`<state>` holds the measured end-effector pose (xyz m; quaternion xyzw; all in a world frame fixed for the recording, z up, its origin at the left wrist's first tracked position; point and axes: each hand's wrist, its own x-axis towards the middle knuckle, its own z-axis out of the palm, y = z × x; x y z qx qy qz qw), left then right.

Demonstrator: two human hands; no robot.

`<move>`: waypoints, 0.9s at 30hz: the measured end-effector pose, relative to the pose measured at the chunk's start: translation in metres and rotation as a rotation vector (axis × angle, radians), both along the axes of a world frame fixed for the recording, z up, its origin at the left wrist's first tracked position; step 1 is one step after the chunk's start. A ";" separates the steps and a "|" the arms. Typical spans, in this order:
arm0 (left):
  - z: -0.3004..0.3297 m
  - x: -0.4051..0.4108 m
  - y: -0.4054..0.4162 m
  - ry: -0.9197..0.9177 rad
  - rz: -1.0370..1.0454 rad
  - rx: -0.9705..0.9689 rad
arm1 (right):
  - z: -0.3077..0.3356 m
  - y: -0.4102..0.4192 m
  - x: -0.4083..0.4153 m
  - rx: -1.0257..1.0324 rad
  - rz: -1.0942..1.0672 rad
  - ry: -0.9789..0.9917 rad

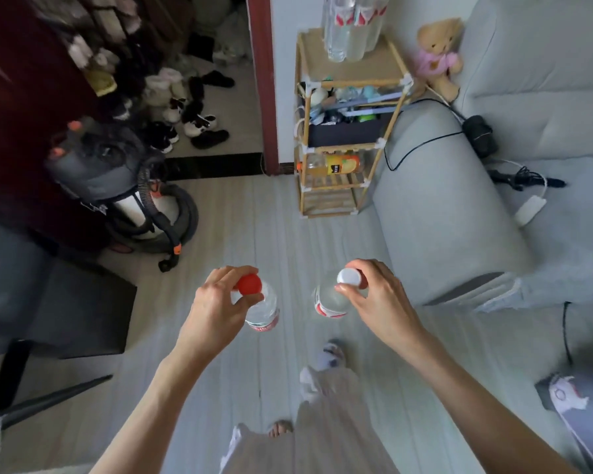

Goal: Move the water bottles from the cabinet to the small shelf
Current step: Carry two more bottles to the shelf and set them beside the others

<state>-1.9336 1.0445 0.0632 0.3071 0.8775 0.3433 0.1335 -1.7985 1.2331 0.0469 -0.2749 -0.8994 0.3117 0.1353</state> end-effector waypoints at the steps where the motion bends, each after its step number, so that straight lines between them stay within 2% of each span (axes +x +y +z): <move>1: 0.000 -0.015 0.018 0.005 0.006 0.004 | -0.001 0.019 -0.015 0.003 0.003 0.004; 10: 0.000 -0.132 0.197 0.015 0.061 0.055 | 0.011 0.211 -0.146 0.034 0.100 0.034; 16: 0.019 -0.208 0.295 0.047 0.079 0.134 | 0.035 0.316 -0.228 0.129 0.064 0.101; 21: 0.027 -0.281 0.375 0.049 -0.017 0.215 | 0.043 0.393 -0.296 0.133 -0.022 0.173; 27: 0.035 -0.373 0.464 0.020 -0.126 0.262 | 0.050 0.467 -0.366 0.104 -0.091 0.153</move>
